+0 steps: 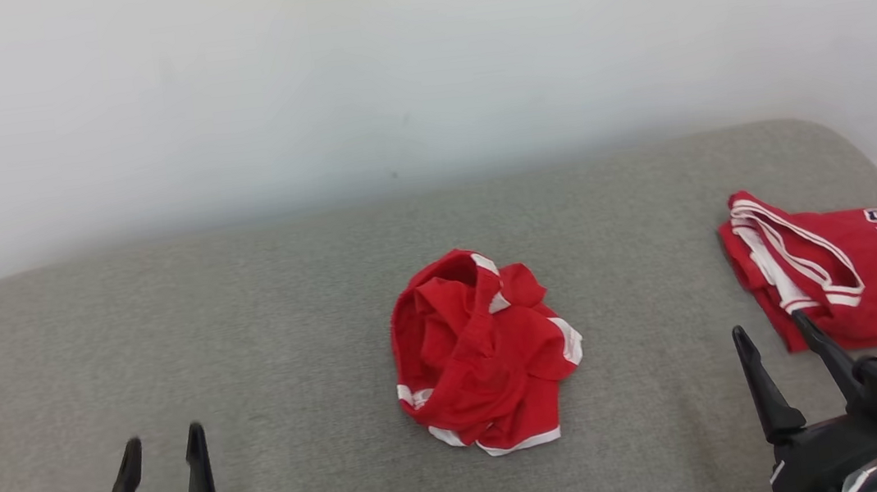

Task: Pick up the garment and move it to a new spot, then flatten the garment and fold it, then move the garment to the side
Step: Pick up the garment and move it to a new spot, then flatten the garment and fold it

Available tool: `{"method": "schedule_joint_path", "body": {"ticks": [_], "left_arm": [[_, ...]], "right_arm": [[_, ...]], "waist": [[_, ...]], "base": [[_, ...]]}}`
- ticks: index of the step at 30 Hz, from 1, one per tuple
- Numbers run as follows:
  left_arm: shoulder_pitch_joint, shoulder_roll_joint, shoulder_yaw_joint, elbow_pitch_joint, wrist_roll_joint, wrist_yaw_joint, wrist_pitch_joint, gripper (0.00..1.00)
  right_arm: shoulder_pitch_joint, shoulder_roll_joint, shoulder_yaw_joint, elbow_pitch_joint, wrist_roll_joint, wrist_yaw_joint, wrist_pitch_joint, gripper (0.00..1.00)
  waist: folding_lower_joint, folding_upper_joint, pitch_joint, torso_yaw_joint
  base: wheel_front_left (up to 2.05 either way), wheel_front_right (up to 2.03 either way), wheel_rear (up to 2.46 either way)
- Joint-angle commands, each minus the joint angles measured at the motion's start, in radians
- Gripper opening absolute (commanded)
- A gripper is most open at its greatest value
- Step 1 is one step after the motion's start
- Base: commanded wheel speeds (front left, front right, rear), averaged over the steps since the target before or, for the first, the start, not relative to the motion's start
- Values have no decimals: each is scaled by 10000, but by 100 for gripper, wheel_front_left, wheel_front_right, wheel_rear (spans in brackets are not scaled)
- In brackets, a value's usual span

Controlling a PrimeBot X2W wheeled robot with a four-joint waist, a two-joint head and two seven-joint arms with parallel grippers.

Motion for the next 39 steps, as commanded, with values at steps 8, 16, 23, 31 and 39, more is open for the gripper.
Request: {"method": "schedule_joint_path", "body": {"ticks": [8,16,23,31,39], "left_arm": [[1243,-85,328,-617,548,95,-17,100],[1619,-201,521,-915,757,86,-17,100],[1438,-325,557,-859,868,7,-17,100],[1408,-428,615,-730,971,-82,-18,100],[1364,-475,596,-698,1121,-83,-18,100]], "right_arm": [[461,36,-329,198,104,-27,-144,100],[601,74,-543,214,12,-27,-119,100],[630,117,-610,197,-20,-27,-88,100],[650,242,-652,153,-104,-27,-35,100],[619,260,-639,198,-118,-27,-66,100]], "waist": [[1,0,-370,665],[1,0,-338,733],[1,0,-319,686],[1,0,-295,643],[1,0,-264,692]], "base": [[0,0,0],[0,0,0],[0,0,0],[0,0,0],[0,0,0]]}}
